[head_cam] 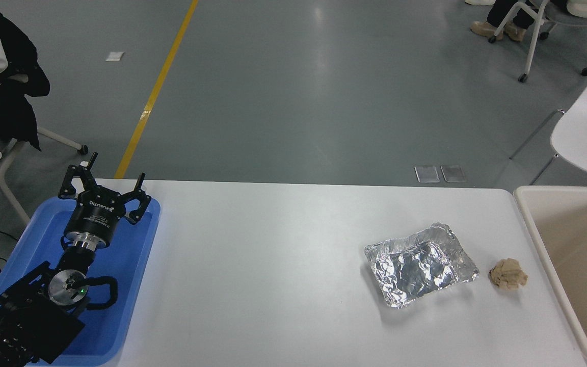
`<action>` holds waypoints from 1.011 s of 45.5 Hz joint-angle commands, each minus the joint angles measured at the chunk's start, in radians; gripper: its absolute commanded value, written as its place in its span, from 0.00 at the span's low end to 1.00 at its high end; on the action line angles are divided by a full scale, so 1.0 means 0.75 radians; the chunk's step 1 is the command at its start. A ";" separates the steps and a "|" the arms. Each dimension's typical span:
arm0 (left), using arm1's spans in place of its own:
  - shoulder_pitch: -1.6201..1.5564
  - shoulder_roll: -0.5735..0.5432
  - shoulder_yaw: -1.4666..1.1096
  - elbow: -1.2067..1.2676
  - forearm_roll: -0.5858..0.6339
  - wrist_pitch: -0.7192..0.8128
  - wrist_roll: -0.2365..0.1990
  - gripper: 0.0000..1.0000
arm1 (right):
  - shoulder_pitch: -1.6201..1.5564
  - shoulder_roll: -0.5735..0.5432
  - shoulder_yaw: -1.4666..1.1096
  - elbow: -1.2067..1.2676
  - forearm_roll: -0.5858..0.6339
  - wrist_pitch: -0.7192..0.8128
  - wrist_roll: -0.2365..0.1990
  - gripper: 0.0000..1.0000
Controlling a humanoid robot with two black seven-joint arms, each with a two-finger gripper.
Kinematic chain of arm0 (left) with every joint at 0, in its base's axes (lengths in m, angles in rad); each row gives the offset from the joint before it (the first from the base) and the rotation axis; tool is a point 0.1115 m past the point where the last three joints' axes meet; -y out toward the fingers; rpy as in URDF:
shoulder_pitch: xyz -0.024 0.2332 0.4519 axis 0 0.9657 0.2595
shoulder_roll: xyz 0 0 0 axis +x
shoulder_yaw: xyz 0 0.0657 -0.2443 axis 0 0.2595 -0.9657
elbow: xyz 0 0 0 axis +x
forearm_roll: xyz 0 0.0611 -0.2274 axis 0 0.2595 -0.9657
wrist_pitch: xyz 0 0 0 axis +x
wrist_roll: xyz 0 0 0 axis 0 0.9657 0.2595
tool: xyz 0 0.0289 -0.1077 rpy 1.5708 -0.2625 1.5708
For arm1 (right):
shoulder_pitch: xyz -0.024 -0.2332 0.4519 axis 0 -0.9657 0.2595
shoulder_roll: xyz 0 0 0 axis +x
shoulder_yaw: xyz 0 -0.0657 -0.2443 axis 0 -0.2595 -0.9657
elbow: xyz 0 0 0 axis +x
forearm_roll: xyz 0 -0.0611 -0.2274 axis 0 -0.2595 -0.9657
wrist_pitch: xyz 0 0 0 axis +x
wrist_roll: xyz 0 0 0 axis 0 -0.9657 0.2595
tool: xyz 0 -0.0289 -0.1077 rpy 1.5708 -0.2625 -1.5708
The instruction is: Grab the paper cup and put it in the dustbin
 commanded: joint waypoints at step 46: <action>0.000 0.000 -0.001 0.000 0.000 0.000 0.000 1.00 | -0.268 0.280 0.275 -0.014 0.085 -0.175 -0.030 1.00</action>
